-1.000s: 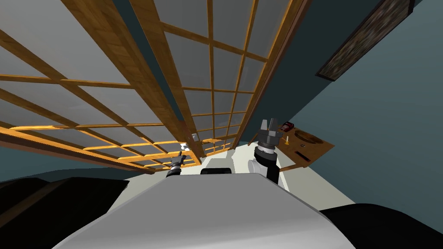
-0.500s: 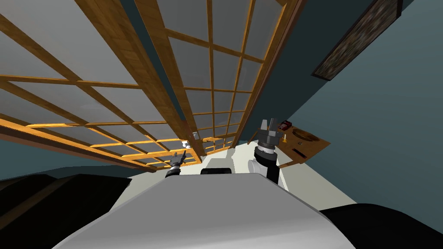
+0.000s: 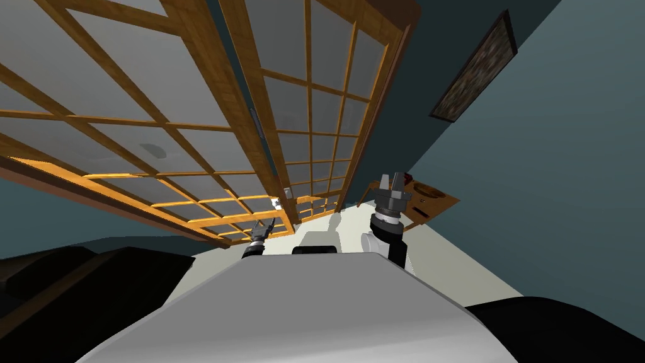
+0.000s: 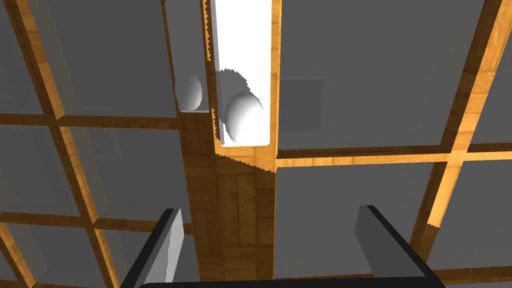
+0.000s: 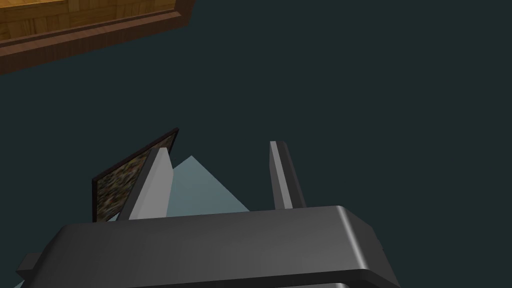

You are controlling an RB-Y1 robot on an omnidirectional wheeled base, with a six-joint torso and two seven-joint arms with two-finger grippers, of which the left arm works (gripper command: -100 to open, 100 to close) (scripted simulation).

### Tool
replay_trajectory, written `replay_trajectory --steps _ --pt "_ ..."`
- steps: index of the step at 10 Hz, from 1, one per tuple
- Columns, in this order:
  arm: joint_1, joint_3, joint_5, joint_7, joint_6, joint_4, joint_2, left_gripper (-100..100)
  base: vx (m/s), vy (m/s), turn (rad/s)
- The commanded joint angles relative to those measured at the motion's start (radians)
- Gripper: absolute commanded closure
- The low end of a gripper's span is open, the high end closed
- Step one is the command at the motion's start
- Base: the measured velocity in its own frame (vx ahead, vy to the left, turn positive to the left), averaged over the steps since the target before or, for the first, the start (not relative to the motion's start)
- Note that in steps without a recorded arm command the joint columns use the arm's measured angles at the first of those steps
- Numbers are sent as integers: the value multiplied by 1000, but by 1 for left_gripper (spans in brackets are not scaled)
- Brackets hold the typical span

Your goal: Pull the door open

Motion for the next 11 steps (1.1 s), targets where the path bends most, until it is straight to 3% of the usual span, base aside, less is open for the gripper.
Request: replay_trajectory --steps 1,4,10,11 --pt "27 22 12 0 -16 28 29 -100 -23 0 -9" --pt "43 47 27 -1 -39 59 34 -100 106 3 -51" --pt "1 50 35 -1 -51 55 22 -100 210 18 -70" --pt "6 51 35 -3 -53 60 20 -100 93 2 6"
